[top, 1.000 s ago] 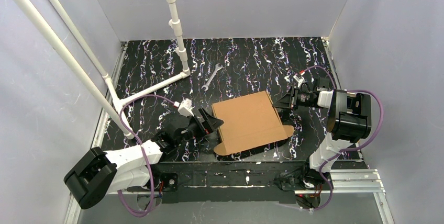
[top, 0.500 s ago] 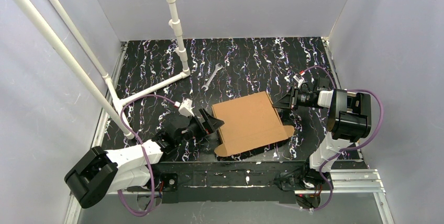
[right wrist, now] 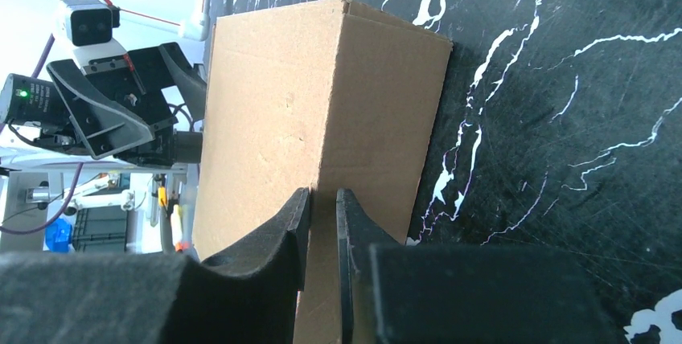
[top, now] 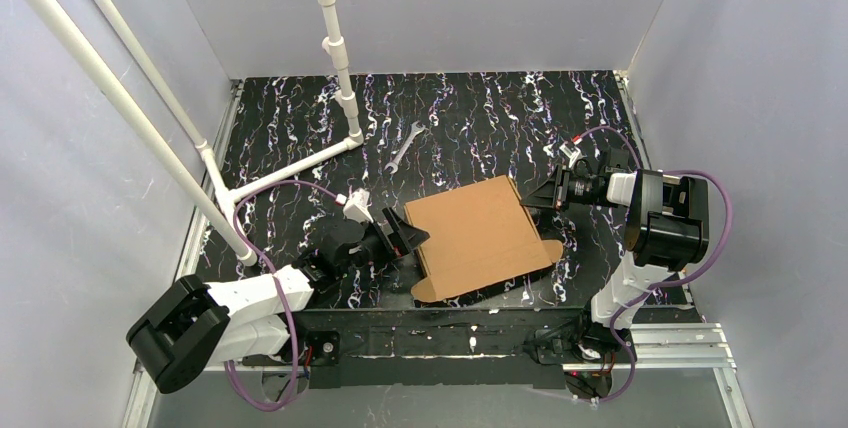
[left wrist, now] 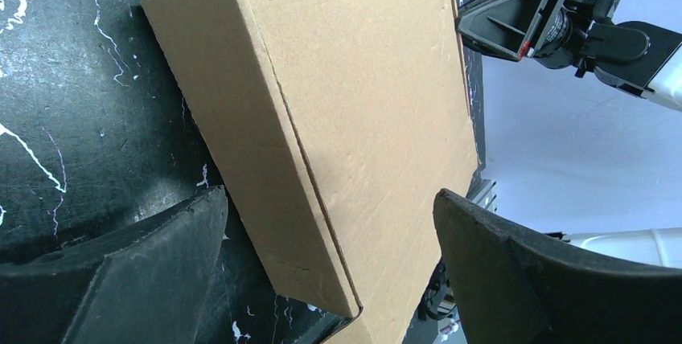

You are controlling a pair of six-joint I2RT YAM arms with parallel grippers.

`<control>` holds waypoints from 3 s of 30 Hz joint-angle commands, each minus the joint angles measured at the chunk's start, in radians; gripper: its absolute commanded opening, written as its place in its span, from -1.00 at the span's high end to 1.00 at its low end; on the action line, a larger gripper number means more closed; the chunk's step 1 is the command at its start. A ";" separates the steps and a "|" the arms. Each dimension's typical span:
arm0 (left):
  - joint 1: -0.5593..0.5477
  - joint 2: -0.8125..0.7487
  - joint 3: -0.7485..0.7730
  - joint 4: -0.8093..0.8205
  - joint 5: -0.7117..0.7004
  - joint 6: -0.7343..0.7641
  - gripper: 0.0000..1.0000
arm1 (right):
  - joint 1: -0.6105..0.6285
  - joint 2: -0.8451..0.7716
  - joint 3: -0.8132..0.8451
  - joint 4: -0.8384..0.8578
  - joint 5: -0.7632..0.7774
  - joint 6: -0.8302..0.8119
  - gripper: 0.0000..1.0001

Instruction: Fold the paper box

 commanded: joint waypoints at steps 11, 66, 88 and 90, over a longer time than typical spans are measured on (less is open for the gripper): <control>0.006 -0.012 0.018 0.032 0.017 0.017 -0.97 | -0.014 0.038 0.005 -0.066 0.097 -0.089 0.51; 0.006 0.188 0.195 -0.191 -0.023 -0.026 -0.97 | 0.006 -0.043 0.008 -0.078 0.084 -0.105 -0.28; 0.006 0.107 0.172 -0.210 0.033 -0.018 -0.97 | -0.066 -0.019 -0.001 -0.076 0.140 -0.067 0.35; 0.006 0.107 0.178 -0.207 0.036 -0.016 -0.97 | -0.067 -0.017 -0.002 -0.079 0.141 -0.071 0.35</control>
